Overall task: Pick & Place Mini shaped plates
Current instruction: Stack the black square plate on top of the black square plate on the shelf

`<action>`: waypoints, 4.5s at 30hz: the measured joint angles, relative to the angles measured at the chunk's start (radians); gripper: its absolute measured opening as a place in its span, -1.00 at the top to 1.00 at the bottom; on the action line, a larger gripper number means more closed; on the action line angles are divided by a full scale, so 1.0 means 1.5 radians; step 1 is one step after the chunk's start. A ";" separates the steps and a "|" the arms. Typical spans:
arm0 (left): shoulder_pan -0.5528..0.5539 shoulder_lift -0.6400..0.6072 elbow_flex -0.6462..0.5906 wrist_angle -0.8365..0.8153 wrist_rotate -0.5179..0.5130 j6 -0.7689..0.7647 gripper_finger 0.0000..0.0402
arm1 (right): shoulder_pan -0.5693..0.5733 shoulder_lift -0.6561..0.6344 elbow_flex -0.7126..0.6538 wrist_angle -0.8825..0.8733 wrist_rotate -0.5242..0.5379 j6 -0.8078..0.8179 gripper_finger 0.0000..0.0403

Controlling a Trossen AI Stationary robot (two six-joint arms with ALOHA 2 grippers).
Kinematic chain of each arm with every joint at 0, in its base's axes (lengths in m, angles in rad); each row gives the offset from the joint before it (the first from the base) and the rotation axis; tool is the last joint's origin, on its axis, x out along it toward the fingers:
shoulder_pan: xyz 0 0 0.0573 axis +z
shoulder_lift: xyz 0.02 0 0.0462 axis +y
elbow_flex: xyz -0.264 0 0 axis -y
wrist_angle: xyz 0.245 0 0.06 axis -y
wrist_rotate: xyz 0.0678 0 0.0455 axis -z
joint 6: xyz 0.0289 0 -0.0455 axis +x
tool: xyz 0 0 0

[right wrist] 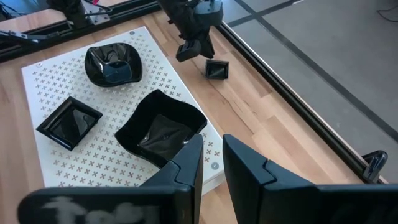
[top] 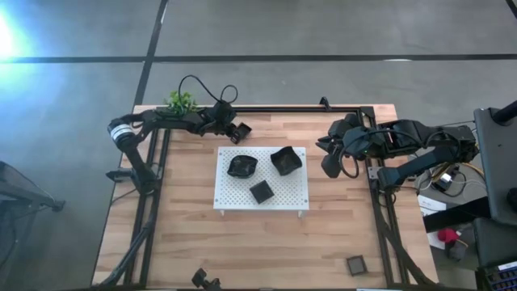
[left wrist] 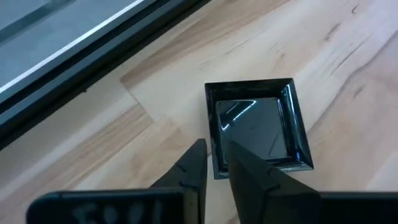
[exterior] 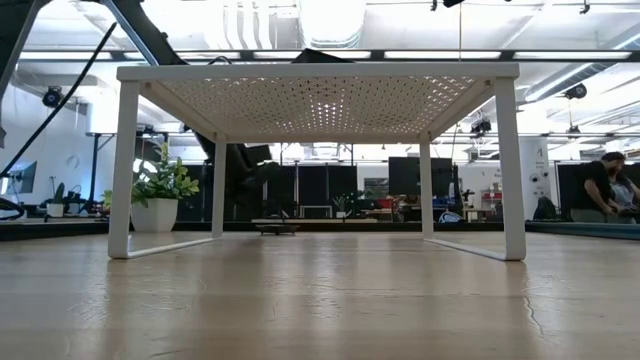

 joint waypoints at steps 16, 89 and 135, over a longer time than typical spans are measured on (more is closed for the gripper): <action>0.000 0.032 0.000 0.041 -0.006 -0.025 0.64 | 0.000 0.000 0.000 0.000 0.000 0.000 0.72; -0.429 -0.341 0.215 -0.431 -0.044 -0.375 1.00 | 0.000 0.001 0.000 0.000 0.001 -0.030 0.72; -0.517 -0.168 0.248 -0.356 0.080 -0.436 0.86 | 0.000 0.000 0.000 0.000 0.001 -0.030 0.72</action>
